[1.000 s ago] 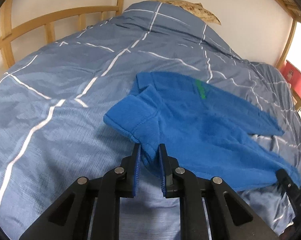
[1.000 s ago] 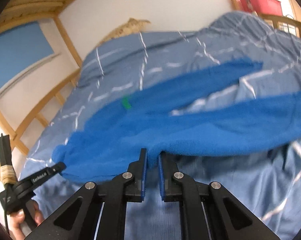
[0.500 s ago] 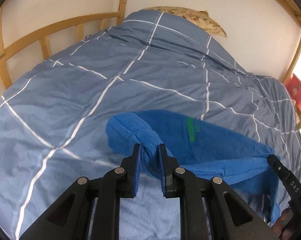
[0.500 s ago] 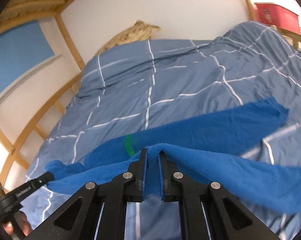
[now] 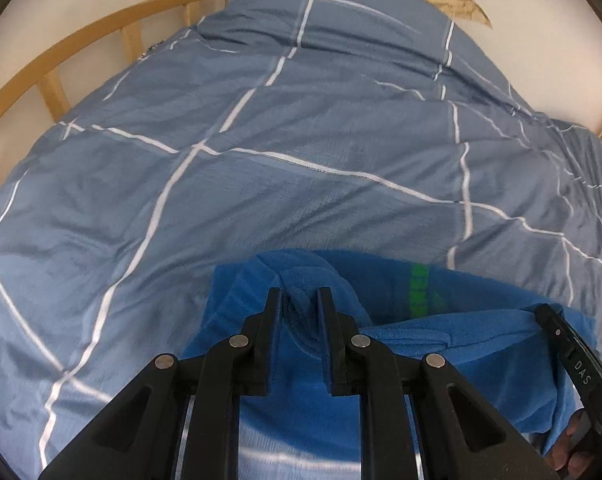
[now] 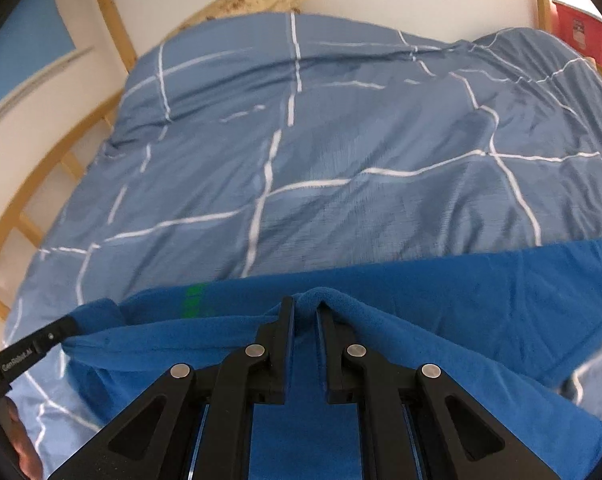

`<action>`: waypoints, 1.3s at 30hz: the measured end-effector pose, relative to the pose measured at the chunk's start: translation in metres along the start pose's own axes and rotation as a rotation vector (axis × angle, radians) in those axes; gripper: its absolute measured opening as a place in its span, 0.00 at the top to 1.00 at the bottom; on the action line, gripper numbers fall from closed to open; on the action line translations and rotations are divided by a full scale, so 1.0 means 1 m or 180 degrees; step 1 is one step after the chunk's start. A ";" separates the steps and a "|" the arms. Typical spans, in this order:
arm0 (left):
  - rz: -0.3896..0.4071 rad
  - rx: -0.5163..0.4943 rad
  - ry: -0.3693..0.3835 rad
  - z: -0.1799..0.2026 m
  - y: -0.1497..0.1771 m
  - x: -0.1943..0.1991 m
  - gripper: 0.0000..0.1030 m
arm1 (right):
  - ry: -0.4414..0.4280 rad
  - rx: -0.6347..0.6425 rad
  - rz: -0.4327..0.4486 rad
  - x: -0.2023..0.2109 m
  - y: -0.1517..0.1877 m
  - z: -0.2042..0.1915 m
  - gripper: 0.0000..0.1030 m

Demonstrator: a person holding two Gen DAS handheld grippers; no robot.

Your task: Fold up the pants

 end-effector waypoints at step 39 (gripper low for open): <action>0.0902 -0.1237 0.0623 0.111 0.145 0.156 0.26 | -0.0258 0.1046 0.0343 0.174 0.083 0.056 0.54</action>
Point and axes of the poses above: each gripper's, at about its wrist camera, not at the fingertips, and x roughly against the way its jaws point, z to its right, y to its underside, the point moved 2 cm from there along -x, roughly the way its jaws point, and after that the axes turned 2 degrees about -x, right-handed, at the moved point
